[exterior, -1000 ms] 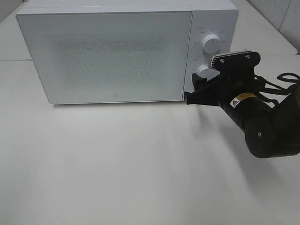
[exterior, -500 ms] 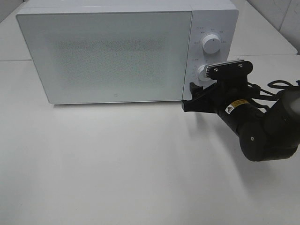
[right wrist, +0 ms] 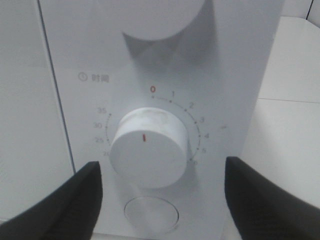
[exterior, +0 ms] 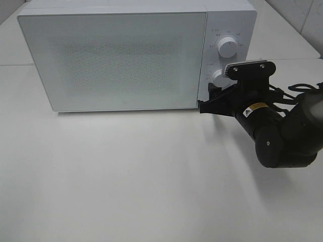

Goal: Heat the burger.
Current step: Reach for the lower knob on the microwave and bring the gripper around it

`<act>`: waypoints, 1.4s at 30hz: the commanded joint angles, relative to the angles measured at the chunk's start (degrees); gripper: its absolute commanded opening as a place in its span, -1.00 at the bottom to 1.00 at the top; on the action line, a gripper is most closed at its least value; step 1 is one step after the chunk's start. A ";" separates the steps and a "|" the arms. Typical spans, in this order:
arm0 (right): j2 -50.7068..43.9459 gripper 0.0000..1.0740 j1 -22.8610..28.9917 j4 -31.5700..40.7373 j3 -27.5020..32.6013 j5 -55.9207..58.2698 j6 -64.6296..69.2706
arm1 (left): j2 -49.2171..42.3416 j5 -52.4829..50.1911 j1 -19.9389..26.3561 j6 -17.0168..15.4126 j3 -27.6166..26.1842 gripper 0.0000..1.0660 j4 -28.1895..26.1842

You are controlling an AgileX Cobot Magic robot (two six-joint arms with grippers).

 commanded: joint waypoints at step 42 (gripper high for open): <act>-2.35 -1.00 -0.11 1.66 -4.13 -10.49 27.04 | -1.15 -0.92 0.17 -0.17 0.11 -0.99 0.17</act>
